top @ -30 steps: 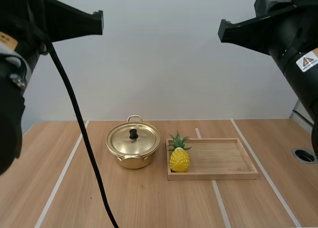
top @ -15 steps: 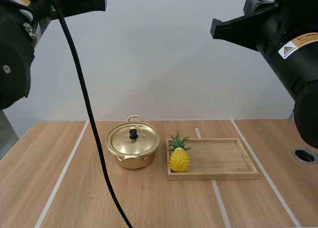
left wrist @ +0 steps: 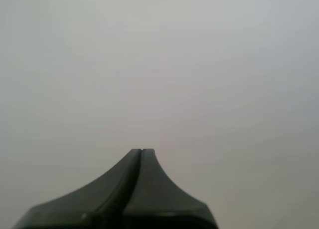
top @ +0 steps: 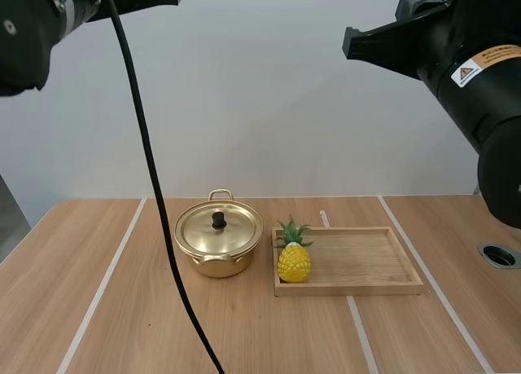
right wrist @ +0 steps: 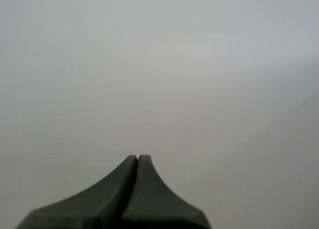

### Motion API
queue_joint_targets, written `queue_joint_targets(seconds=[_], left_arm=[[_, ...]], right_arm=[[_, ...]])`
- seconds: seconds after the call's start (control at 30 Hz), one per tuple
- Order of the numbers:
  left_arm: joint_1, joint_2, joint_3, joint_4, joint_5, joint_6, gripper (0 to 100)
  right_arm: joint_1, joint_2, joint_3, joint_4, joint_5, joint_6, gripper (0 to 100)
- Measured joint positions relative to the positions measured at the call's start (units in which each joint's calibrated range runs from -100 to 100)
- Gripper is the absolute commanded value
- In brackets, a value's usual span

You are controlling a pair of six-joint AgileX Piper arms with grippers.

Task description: Open the pot, put the pineapple inside, and close it

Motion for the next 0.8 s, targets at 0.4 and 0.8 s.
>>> queue_joint_targets(seconds=[0.4,0.8], left_arm=[[0.0,9.13,-9.94,-14.47,33.29,13.26,0],[0.0,16.21,-10.48,-14.6,49.05,13.8,0]], right_arm=[[0.0,0.26,0.0,0.0,4.53,0.0,0],[0.0,0.26,0.0,0.0,9.78,0.0,0]])
